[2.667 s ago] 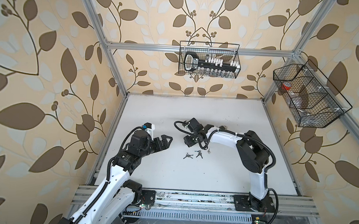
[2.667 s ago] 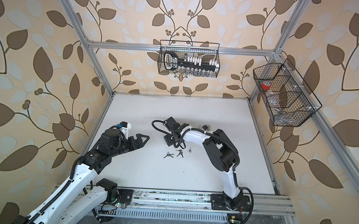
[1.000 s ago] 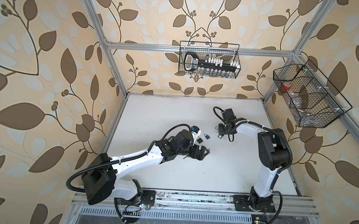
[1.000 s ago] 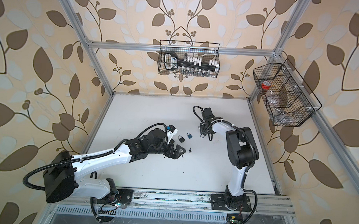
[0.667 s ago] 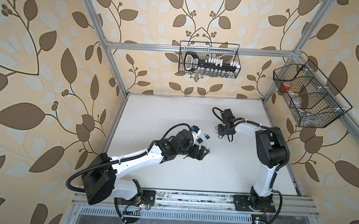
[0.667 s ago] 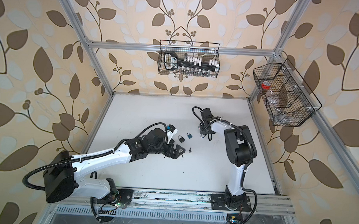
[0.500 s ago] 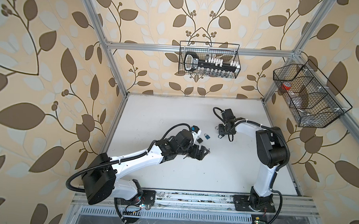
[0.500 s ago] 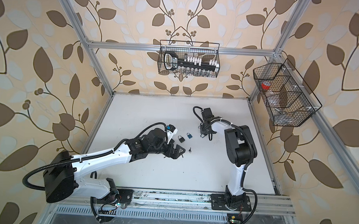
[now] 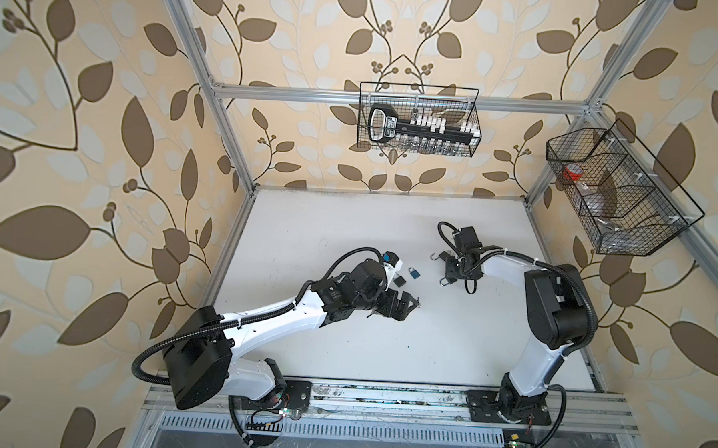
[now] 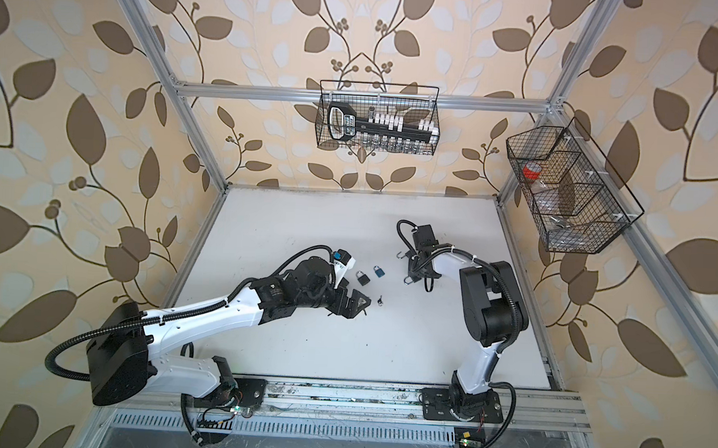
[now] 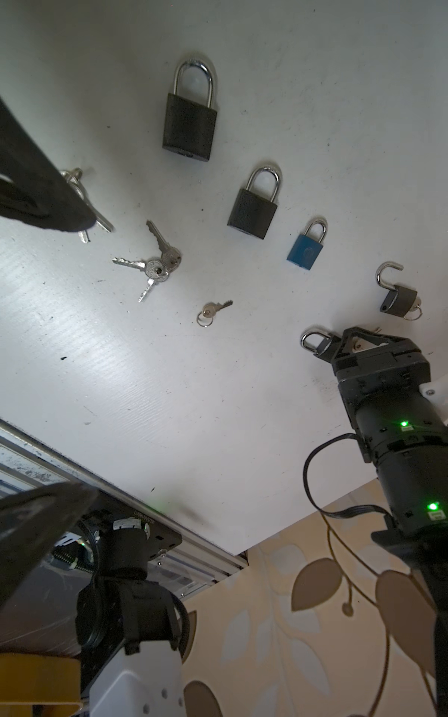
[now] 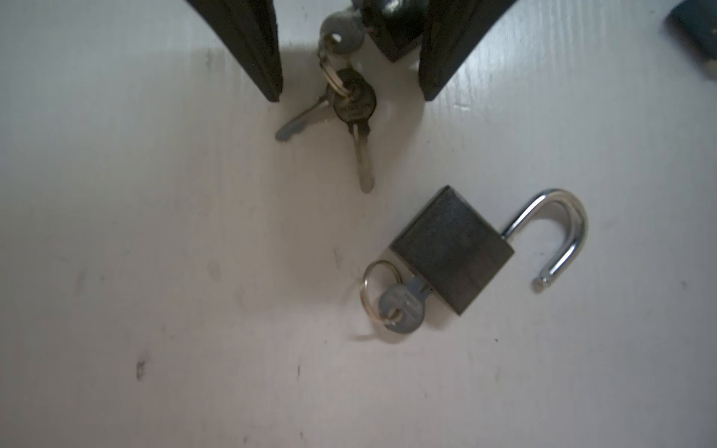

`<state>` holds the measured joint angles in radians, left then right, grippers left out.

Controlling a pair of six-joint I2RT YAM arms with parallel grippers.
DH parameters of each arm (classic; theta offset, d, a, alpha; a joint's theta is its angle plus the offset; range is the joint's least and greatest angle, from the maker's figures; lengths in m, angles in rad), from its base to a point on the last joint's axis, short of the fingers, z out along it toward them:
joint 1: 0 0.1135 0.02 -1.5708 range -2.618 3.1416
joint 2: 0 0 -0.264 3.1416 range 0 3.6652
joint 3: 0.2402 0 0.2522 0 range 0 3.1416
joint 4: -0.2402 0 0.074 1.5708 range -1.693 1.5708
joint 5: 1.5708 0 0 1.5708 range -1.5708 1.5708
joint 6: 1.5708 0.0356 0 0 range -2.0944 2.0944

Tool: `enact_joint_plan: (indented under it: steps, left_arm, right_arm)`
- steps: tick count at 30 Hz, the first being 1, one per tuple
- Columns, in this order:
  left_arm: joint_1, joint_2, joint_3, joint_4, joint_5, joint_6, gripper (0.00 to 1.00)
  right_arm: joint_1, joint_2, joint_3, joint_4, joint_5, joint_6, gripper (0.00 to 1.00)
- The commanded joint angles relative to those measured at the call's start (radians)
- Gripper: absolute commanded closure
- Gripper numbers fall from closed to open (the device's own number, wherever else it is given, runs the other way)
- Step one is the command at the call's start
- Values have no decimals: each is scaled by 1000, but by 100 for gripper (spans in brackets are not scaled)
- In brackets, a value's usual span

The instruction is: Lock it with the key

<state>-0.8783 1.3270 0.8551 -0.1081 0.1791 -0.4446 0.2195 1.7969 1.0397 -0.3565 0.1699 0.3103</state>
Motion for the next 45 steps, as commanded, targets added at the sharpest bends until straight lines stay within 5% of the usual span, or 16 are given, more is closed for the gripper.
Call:
enact_joint_plan:
  steps: [1,16,27,45]
  left_arm:
    - [-7,-36,24,8,7,11,1]
    - [-7,-59,-8,30,-2,-23,1]
    - [-6,-102,-17,-10,-64,-29,1]
    - [-47,-102,53,-133,-23,68,1]
  right_arm:
    - [-3,-56,-60,-2,-42,37,44]
    - [-3,-127,-161,19,-117,44,49]
    - [-4,-122,-151,10,-117,36,67]
    - [-3,-329,-335,-9,-101,179,66]
